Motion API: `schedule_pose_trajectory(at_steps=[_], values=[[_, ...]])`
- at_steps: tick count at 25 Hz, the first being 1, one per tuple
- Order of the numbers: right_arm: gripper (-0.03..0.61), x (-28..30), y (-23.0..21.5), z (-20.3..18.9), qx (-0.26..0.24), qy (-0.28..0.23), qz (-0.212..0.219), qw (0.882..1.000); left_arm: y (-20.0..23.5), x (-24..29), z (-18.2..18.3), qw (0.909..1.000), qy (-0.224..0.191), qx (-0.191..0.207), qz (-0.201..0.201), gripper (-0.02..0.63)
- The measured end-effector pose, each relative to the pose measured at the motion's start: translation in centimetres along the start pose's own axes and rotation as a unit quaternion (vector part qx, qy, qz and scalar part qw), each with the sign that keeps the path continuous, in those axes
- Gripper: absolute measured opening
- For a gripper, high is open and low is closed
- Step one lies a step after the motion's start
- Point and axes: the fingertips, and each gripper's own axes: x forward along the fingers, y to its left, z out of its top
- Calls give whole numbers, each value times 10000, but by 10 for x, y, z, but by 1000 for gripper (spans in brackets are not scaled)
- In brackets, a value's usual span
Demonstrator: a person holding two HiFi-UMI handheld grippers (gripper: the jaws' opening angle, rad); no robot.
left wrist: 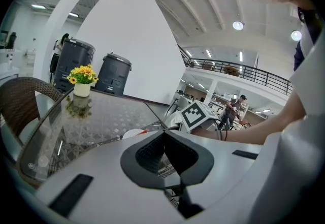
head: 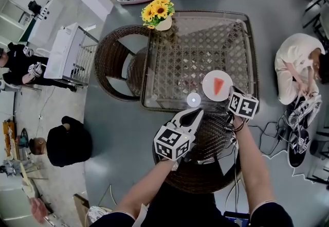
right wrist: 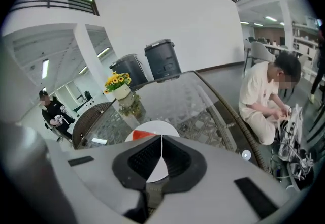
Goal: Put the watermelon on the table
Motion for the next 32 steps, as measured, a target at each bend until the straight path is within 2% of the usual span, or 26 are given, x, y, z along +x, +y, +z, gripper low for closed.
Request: schedule_pose_trajectory(at_steps=[6,11,15,25,29,32], values=[[5,-38,35,31,-721,-931,471,9919,-3,-1,11,9999,-76,101,-48,5],[5,-82,73,51,-1404,-1678,753,9729,-10,-4,20,9996,-154,207,-126,5],[5,-109,98,59,-1683,-2059,1051,9583,-14,-5,26,9993,-212,240,-169,5],[3,-159,144,63,-2236,-2651,1568,9247,-13,-9,33,9993,-294,216,-118,5],[3,-168,155,59,-2304,-2745,1687,9182,-10,-11,32,9993,-294,209,-128,5],[3,-169,159,55,-2199,-2776,1781,9181,-9,-12,31,9993,-313,189,-125,5]])
